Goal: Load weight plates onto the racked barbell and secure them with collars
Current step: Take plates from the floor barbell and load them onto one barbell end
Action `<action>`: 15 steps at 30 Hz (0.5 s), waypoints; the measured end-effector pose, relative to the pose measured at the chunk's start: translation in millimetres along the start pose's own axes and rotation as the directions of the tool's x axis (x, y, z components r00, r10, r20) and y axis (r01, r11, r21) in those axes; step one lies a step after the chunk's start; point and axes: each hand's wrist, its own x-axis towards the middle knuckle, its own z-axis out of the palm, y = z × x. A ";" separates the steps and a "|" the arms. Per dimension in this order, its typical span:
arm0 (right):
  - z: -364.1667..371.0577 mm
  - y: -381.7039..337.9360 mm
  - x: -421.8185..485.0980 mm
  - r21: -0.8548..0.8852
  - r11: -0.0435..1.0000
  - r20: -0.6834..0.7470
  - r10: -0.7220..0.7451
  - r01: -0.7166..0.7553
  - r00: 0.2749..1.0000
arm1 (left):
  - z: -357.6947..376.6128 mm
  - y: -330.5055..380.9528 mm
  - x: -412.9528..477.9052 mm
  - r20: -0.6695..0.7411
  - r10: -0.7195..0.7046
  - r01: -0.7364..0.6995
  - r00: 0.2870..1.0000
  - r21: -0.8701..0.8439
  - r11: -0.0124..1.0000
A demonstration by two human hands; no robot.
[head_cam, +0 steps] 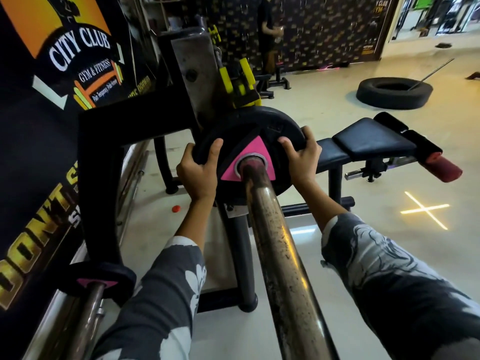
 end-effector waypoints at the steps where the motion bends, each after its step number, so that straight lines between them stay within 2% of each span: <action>1: -0.9 -1.1 -0.3 -0.007 1.000 0.010 -0.002 0.002 1.000 | -1.0 -2.4 0.2 -0.003 -0.009 0.009 1.000 0.026 1.000; 6: -8.8 -8.6 -5.9 -0.066 0.996 0.073 0.065 -0.060 0.995 | -9.7 -0.1 -2.2 0.076 -0.062 0.049 0.995 0.158 0.986; 8: -14.0 -14.1 -12.9 -0.148 0.986 0.089 0.094 -0.080 0.992 | -14.3 3.4 -4.9 0.107 -0.051 0.026 0.993 0.225 0.974; 12: -29.0 -32.9 -45.8 -0.286 0.958 0.097 -0.001 0.029 0.995 | -27.2 13.4 -21.3 0.198 0.110 -0.182 0.974 0.401 0.898; 15: -42.3 -49.5 -79.9 -0.378 0.916 0.195 -0.064 0.135 0.979 | -41.5 31.0 -48.4 0.254 0.225 -0.326 0.941 0.492 0.807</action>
